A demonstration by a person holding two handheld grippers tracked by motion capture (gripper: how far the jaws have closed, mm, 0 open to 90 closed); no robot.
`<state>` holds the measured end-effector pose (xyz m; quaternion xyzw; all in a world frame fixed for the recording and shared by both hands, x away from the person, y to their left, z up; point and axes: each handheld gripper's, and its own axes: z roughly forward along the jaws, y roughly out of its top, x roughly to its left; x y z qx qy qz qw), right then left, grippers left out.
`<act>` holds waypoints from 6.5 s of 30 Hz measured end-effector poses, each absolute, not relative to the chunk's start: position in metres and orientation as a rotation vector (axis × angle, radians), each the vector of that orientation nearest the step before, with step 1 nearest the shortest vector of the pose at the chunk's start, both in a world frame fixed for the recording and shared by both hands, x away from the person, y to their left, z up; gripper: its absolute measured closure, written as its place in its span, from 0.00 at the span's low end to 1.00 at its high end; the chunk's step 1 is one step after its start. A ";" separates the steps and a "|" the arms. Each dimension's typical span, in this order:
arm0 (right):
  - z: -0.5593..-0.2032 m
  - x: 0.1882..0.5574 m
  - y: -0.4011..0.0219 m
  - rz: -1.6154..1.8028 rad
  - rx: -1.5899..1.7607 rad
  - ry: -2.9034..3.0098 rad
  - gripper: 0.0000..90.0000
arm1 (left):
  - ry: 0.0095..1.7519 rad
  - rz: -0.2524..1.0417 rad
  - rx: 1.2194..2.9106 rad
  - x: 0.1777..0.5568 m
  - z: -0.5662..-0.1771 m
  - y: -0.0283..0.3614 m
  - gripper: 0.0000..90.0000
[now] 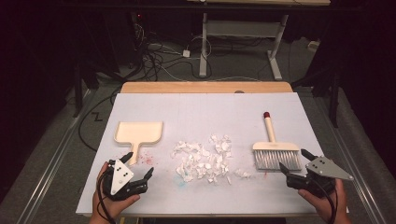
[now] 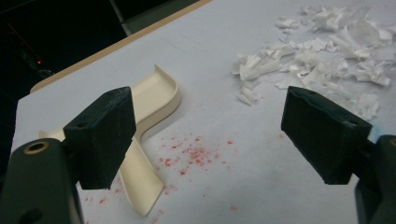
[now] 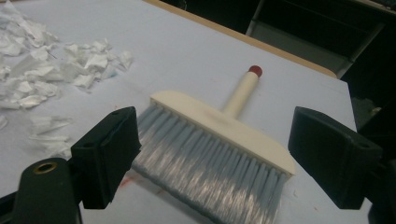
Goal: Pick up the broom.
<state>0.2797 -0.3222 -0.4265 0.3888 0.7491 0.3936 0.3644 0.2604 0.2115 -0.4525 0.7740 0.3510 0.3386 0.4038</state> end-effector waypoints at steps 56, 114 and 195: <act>-0.451 0.476 -0.289 0.567 1.673 2.145 0.64 | 0.813 0.822 2.100 0.261 -0.465 0.197 0.19; -0.356 0.338 -0.223 1.341 0.939 1.981 0.79 | 0.569 0.483 1.987 0.278 -0.411 0.058 0.26; -0.373 0.319 -0.271 1.060 0.635 2.382 0.75 | 0.772 0.712 2.125 0.251 -0.460 0.204 0.23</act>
